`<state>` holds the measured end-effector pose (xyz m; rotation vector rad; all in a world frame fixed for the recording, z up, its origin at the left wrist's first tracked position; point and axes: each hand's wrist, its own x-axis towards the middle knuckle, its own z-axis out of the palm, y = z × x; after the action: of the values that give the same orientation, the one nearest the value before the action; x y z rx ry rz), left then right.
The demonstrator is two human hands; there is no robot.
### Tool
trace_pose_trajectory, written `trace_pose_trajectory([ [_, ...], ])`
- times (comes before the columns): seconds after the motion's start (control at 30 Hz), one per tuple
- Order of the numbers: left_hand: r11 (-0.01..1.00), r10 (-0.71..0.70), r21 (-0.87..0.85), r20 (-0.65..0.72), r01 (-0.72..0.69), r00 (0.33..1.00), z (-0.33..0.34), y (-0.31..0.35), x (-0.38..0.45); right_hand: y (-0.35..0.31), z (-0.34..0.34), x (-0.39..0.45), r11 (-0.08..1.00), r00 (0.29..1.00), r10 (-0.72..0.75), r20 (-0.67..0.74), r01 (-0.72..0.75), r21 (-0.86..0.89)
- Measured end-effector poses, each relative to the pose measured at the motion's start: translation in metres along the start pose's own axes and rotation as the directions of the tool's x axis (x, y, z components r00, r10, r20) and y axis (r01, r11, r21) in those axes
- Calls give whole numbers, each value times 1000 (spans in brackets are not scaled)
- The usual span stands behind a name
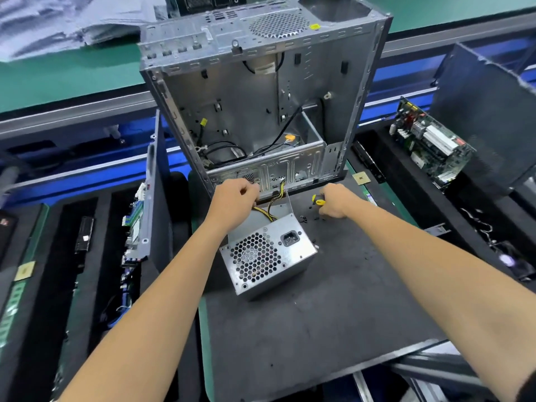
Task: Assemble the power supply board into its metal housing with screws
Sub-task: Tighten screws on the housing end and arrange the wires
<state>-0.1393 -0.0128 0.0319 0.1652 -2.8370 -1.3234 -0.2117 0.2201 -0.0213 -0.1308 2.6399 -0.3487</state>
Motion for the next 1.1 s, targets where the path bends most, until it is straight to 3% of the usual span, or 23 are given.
trace_pose_trajectory([
  [0.33, 1000, 29, -2, -6, -29, 1000, -10, -6, -21, -4, 31, -5, 993, 998, 64, -19, -65, -96],
  [0.57, 999, 44, -18, 8, -44, 999, -4, -7, -25, 6, 29, -6, 995, 989, 100, -112, -99, 11],
  [0.87, 1000, 21, -20, 73, -19, 997, 3, 0, -22, 7, 33, -5, 992, 992, 96, -84, -102, -68],
  [1.1, 999, 37, 0, 116, -37, 993, 12, 11, -18, 7, 29, -4, 995, 996, 86, 14, -85, -60],
])
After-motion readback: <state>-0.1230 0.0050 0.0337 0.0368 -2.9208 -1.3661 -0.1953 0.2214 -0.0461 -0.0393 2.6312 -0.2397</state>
